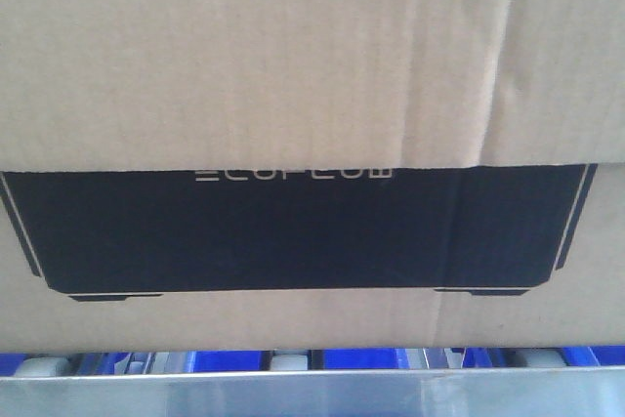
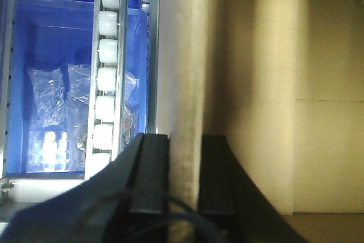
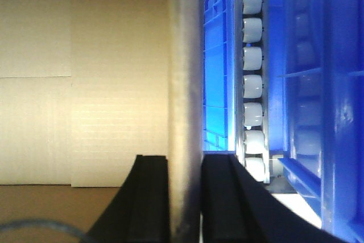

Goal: Grab box from left shelf to table start

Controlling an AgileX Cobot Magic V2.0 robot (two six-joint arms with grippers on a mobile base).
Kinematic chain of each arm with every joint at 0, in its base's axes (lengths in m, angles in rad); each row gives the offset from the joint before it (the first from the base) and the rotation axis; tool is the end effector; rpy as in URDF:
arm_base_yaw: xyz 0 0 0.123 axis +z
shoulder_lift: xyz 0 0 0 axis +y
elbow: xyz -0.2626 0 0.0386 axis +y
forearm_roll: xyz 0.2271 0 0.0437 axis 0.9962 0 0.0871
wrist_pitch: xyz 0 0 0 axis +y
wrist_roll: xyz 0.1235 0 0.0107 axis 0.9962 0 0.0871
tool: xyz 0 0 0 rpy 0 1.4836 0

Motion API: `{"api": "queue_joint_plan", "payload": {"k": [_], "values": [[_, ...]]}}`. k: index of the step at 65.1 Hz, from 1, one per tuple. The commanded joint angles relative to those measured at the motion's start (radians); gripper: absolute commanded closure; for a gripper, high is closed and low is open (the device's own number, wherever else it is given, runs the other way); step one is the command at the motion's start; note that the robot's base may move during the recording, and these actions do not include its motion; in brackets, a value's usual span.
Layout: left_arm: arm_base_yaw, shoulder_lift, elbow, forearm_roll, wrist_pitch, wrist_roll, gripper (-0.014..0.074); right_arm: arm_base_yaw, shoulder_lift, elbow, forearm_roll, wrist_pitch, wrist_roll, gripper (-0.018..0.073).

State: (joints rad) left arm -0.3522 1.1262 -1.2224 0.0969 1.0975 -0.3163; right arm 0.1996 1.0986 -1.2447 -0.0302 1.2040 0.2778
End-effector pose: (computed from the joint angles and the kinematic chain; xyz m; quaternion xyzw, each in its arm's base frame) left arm 0.2095 -0.0656 0.3443 0.0240 0.9452 -0.0604 0.3200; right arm 0.1998 0.0369 0.3484 0.0363 0.9545 0.0552 0.2907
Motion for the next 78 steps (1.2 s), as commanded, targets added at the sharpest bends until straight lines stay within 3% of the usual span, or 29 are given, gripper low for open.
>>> {"api": "queue_joint_plan", "payload": {"k": [1, 44, 57, 68, 78], "values": [[-0.006, -0.017, -0.032, -0.041, -0.063, -0.006, 0.0699, -0.003, -0.015, -0.033, -0.012, -0.063, -0.009, 0.0508], [-0.006, -0.017, -0.032, -0.072, -0.099, -0.006, 0.0698, 0.001, -0.015, -0.031, -0.009, -0.099, -0.009, 0.0508], [-0.006, -0.017, -0.032, -0.083, -0.1, -0.009, 0.0699, 0.07, -0.015, -0.031, -0.01, -0.122, -0.004, 0.0508], [-0.006, -0.019, -0.032, -0.054, -0.113, -0.013, 0.0699, 0.155, -0.015, -0.031, -0.057, -0.127, 0.066, 0.0505], [-0.006, -0.031, -0.032, 0.027, -0.114, -0.098, 0.0698, 0.204, -0.02, -0.031, -0.128, -0.128, 0.115, 0.0505]]}}
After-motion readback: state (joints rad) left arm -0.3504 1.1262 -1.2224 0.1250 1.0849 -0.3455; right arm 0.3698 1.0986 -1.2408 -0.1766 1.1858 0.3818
